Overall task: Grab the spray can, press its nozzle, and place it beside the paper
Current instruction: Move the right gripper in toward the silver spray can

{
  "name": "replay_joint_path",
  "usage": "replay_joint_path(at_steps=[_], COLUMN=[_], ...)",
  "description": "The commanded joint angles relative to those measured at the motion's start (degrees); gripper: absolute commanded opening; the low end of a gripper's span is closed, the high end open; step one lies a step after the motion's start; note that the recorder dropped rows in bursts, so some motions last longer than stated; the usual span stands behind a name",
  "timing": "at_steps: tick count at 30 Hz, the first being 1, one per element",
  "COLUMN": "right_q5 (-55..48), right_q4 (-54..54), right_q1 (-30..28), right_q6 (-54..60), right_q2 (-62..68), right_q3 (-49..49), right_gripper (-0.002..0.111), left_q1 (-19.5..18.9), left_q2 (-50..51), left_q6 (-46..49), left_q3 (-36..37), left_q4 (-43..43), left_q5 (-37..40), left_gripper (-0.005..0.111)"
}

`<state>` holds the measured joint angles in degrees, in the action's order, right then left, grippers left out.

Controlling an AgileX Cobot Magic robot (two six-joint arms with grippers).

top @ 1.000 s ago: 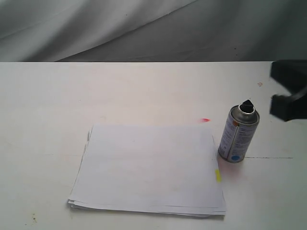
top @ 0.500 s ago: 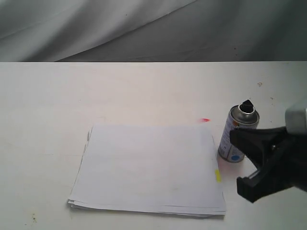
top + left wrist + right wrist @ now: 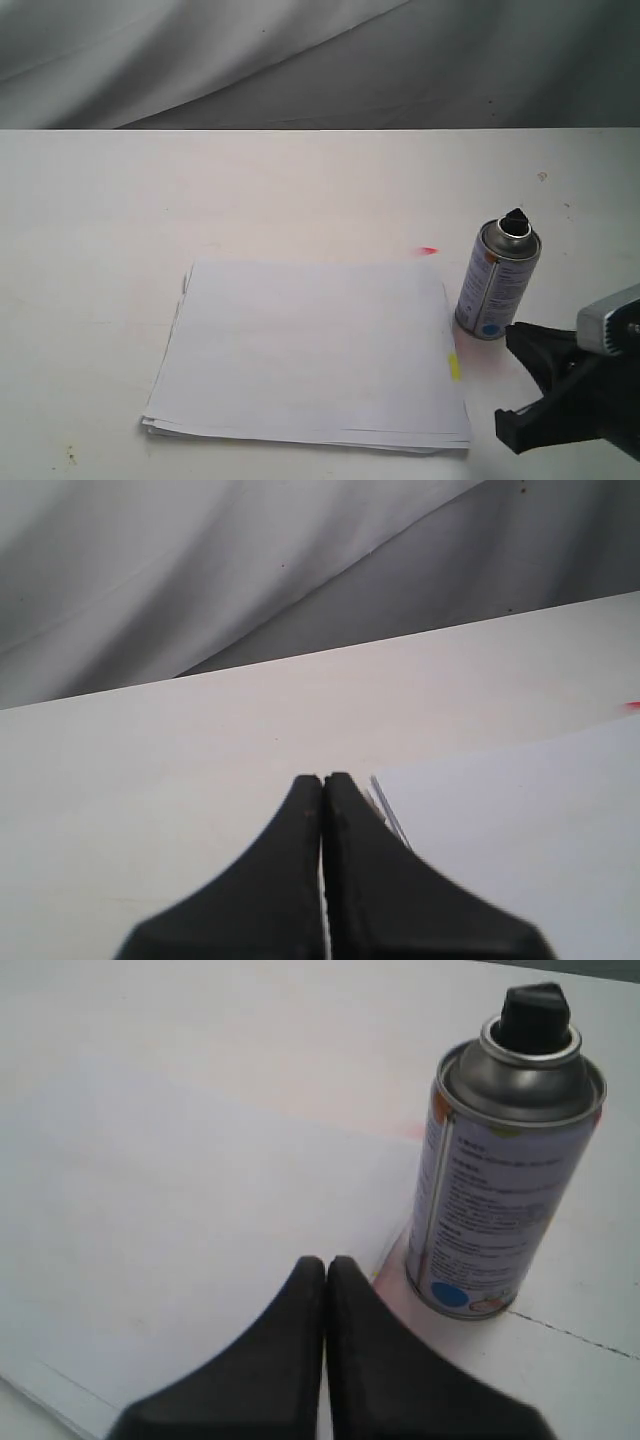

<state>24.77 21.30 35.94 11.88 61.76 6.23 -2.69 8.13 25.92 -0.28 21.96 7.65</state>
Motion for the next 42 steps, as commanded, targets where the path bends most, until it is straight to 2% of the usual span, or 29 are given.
replay_joint_path(at_steps=[1,11,19,33,36,42], right_q5=[8.0,23.2,33.4,34.2,34.1,34.1], right_q4=[1.4,2.3,4.0,4.8,3.3,3.5], right_q1=[0.1,0.1,0.1,0.1,0.1,0.1], right_q6=[0.7,-2.1,-5.7,-5.7,-5.1,-5.1], right_q2=[8.4,24.4,32.0,32.5,32.5,32.5], right_q3=[-0.4,-0.4,-0.4,-0.4,-0.4,-0.4], right_gripper=[0.0,0.0,0.0,0.002,0.018,0.075], left_q1=[0.3,0.3,0.3,0.3,0.3,0.3], left_q2=[-0.3,-0.3,-0.3,-0.3,-0.3,-0.3], left_q6=[-0.3,-0.3,-0.3,-0.3,-0.3,-0.3], left_q3=[0.3,0.3,0.3,0.3,0.3,0.3], left_q4=[0.0,0.0,0.0,0.0,0.0,0.0], left_q5=[0.1,0.1,0.1,0.1,0.1,0.1], left_gripper=[0.0,0.0,0.0,0.0,0.0,0.0])
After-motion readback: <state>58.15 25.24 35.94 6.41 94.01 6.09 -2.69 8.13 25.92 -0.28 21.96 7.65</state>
